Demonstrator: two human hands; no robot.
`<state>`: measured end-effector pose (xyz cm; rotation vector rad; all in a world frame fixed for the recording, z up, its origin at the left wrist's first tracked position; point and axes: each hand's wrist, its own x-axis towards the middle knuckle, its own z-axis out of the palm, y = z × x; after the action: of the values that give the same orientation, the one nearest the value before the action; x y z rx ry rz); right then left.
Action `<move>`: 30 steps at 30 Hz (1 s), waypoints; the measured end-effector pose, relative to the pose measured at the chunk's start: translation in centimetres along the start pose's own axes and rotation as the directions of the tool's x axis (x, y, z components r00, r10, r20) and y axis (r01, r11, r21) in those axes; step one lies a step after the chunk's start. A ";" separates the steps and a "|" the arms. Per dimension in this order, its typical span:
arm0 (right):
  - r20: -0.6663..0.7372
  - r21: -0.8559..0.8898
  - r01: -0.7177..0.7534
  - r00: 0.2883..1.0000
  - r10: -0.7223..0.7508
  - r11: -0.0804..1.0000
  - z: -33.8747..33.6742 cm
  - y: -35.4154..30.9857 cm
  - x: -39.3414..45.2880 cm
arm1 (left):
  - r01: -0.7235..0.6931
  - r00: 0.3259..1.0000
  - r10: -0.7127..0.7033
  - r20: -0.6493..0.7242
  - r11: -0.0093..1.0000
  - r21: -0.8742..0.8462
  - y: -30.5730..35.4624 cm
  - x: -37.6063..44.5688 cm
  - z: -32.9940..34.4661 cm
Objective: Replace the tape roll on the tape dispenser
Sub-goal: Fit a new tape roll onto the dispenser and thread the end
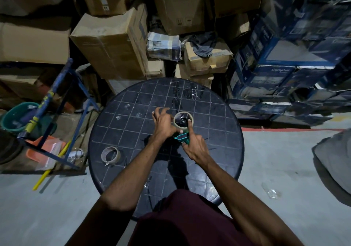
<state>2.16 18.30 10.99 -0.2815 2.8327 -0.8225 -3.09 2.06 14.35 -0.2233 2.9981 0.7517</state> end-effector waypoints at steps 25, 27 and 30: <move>0.040 -0.003 0.030 0.999 -0.030 1.000 0.0 0.2 -0.8 | -0.032 0.983 -0.013 0.184 0.971 0.239 0.0 -0.7 0.1; 0.039 -0.002 0.025 0.999 -0.025 1.000 0.1 0.1 -1.0 | -0.066 0.986 0.022 0.167 0.963 0.262 0.3 -0.8 0.0; 0.043 0.008 0.018 0.999 -0.018 1.000 0.0 0.2 -1.3 | -0.112 0.982 0.067 0.176 0.959 0.260 0.1 -0.9 -0.2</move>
<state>3.40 18.79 10.99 -0.3203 2.7910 -0.8202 -2.17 2.22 14.66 -0.0121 2.9218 0.3397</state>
